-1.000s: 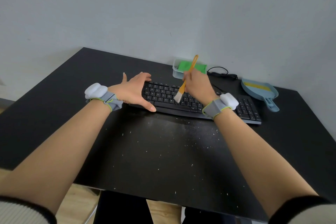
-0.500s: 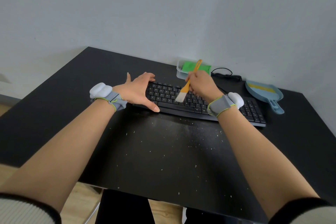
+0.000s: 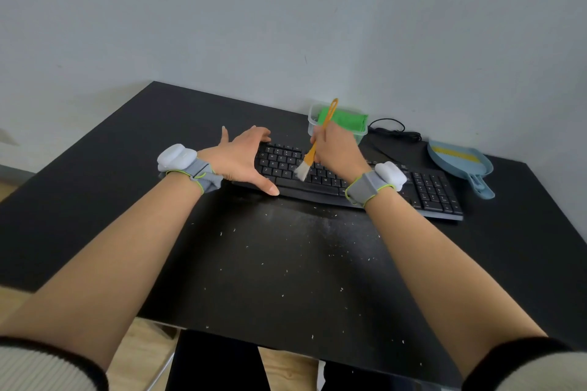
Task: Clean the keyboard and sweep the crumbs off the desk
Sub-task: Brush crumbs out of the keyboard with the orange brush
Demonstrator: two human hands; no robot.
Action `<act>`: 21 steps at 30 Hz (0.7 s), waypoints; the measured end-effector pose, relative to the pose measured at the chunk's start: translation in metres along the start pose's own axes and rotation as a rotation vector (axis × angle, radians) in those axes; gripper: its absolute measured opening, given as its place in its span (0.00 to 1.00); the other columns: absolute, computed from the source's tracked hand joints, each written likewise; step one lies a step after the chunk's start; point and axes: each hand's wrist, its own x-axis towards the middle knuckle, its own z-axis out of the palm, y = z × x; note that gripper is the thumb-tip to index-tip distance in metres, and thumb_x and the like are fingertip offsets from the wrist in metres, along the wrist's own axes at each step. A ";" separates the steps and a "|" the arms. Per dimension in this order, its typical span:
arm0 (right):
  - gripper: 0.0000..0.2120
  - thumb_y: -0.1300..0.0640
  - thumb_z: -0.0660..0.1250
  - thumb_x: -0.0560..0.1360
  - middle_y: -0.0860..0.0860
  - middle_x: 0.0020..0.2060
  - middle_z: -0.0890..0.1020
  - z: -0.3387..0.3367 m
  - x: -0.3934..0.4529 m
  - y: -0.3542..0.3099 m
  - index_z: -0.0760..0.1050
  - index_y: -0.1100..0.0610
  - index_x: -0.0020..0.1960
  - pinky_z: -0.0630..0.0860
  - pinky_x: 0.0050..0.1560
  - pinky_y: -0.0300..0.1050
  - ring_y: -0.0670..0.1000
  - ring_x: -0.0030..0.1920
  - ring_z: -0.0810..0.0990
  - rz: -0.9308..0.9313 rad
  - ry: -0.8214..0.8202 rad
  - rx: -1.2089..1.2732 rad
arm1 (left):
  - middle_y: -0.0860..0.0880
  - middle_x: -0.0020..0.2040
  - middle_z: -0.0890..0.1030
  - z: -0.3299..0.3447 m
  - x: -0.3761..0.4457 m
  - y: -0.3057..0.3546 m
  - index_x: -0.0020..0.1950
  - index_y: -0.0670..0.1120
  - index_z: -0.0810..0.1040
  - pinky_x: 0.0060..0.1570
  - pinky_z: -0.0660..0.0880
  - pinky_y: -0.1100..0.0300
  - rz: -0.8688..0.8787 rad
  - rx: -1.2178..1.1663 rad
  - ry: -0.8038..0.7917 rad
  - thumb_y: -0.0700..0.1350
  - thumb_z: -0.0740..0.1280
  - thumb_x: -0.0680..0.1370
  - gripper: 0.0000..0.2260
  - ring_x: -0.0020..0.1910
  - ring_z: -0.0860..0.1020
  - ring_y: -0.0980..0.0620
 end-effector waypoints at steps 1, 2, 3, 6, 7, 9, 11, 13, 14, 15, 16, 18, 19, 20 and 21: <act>0.15 0.62 0.52 0.82 0.60 0.39 0.80 0.001 -0.001 0.001 0.77 0.67 0.50 0.75 0.45 0.50 0.57 0.39 0.75 0.011 -0.042 -0.030 | 0.52 0.76 0.64 0.001 0.000 0.000 0.78 0.47 0.53 0.71 0.32 0.34 0.001 -0.002 0.000 0.65 0.79 0.60 0.56 0.76 0.61 0.49; 0.16 0.62 0.53 0.82 0.59 0.35 0.79 0.001 0.002 0.003 0.77 0.67 0.48 0.76 0.40 0.48 0.56 0.35 0.75 0.022 -0.087 -0.045 | 0.52 0.76 0.64 0.000 -0.001 0.000 0.78 0.47 0.53 0.71 0.32 0.34 0.003 -0.005 0.001 0.65 0.79 0.60 0.57 0.76 0.61 0.49; 0.16 0.61 0.53 0.83 0.56 0.31 0.78 0.000 0.004 0.003 0.77 0.64 0.45 0.75 0.32 0.44 0.55 0.30 0.74 0.039 -0.110 -0.014 | 0.52 0.76 0.64 0.000 -0.002 -0.001 0.78 0.47 0.53 0.71 0.32 0.34 0.003 -0.008 0.000 0.65 0.79 0.60 0.57 0.76 0.61 0.49; 0.16 0.60 0.52 0.83 0.53 0.26 0.76 -0.006 0.007 0.002 0.72 0.56 0.39 0.68 0.22 0.39 0.51 0.25 0.71 0.089 -0.019 0.123 | 0.53 0.76 0.64 0.000 -0.002 -0.001 0.78 0.47 0.53 0.71 0.32 0.34 0.005 -0.016 0.000 0.65 0.79 0.60 0.56 0.76 0.61 0.50; 0.15 0.61 0.53 0.82 0.55 0.28 0.77 -0.005 0.006 -0.001 0.72 0.57 0.40 0.71 0.25 0.41 0.52 0.27 0.72 0.066 0.004 0.130 | 0.53 0.75 0.65 -0.001 -0.002 -0.001 0.78 0.47 0.53 0.71 0.32 0.33 0.004 -0.014 0.001 0.65 0.79 0.60 0.56 0.76 0.61 0.50; 0.13 0.63 0.53 0.82 0.59 0.35 0.80 0.005 0.002 -0.005 0.74 0.62 0.43 0.76 0.39 0.50 0.57 0.34 0.75 0.053 -0.017 0.114 | 0.52 0.75 0.65 -0.001 -0.001 -0.001 0.77 0.47 0.53 0.71 0.32 0.33 0.000 -0.009 0.001 0.65 0.79 0.59 0.56 0.76 0.62 0.49; 0.15 0.61 0.53 0.83 0.59 0.35 0.79 0.015 0.000 -0.004 0.75 0.62 0.43 0.77 0.40 0.50 0.57 0.35 0.75 0.047 -0.083 0.058 | 0.52 0.75 0.65 0.001 0.000 -0.001 0.77 0.47 0.54 0.71 0.32 0.33 0.005 0.000 0.003 0.66 0.79 0.59 0.56 0.76 0.62 0.49; 0.19 0.57 0.52 0.85 0.54 0.28 0.77 0.018 0.001 -0.004 0.73 0.57 0.39 0.74 0.27 0.42 0.54 0.28 0.73 0.054 -0.144 0.070 | 0.52 0.75 0.65 0.001 0.000 0.000 0.78 0.47 0.53 0.71 0.32 0.32 0.007 0.007 0.003 0.66 0.79 0.60 0.56 0.76 0.62 0.49; 0.19 0.55 0.52 0.85 0.52 0.27 0.77 0.017 0.002 -0.006 0.73 0.55 0.39 0.73 0.27 0.41 0.53 0.27 0.73 0.061 -0.116 0.092 | 0.52 0.76 0.65 0.001 0.000 0.000 0.78 0.47 0.53 0.71 0.32 0.32 0.006 0.006 0.004 0.66 0.79 0.60 0.56 0.76 0.61 0.49; 0.19 0.55 0.52 0.85 0.52 0.28 0.77 0.016 0.004 -0.009 0.73 0.55 0.39 0.74 0.31 0.43 0.52 0.28 0.74 0.046 -0.054 0.118 | 0.52 0.76 0.64 0.000 -0.001 0.000 0.78 0.47 0.53 0.71 0.32 0.33 0.005 0.001 0.007 0.66 0.79 0.60 0.57 0.76 0.61 0.49; 0.18 0.55 0.52 0.85 0.53 0.30 0.78 0.015 0.005 -0.011 0.74 0.57 0.41 0.75 0.38 0.46 0.54 0.32 0.76 0.007 0.018 0.129 | 0.52 0.76 0.64 0.000 -0.001 -0.001 0.78 0.47 0.53 0.71 0.32 0.33 0.002 -0.003 0.005 0.66 0.79 0.60 0.57 0.76 0.61 0.49; 0.15 0.57 0.52 0.85 0.58 0.40 0.81 0.016 0.003 -0.014 0.75 0.61 0.48 0.75 0.47 0.50 0.59 0.41 0.79 -0.044 0.115 0.114 | 0.52 0.76 0.64 0.000 -0.001 -0.002 0.78 0.47 0.53 0.71 0.32 0.33 0.002 -0.001 0.000 0.66 0.79 0.59 0.57 0.76 0.61 0.49; 0.15 0.59 0.52 0.85 0.61 0.44 0.81 0.019 0.002 -0.016 0.75 0.64 0.51 0.75 0.49 0.52 0.61 0.44 0.80 -0.048 0.116 0.100 | 0.52 0.75 0.65 0.000 -0.001 -0.002 0.78 0.47 0.53 0.71 0.32 0.33 0.005 0.002 0.003 0.66 0.79 0.59 0.57 0.76 0.61 0.49; 0.15 0.60 0.52 0.84 0.63 0.46 0.81 0.021 0.001 -0.016 0.75 0.66 0.52 0.75 0.49 0.52 0.62 0.46 0.80 -0.068 0.087 0.054 | 0.52 0.75 0.65 0.001 -0.001 -0.002 0.78 0.47 0.53 0.71 0.32 0.33 0.007 0.003 0.006 0.66 0.79 0.59 0.57 0.76 0.62 0.49; 0.16 0.59 0.52 0.84 0.63 0.45 0.81 0.021 0.003 -0.015 0.76 0.66 0.51 0.75 0.46 0.50 0.61 0.44 0.80 -0.062 0.037 0.013 | 0.52 0.75 0.65 0.001 -0.001 -0.003 0.78 0.47 0.53 0.71 0.32 0.33 0.007 0.002 0.007 0.66 0.79 0.59 0.57 0.76 0.62 0.49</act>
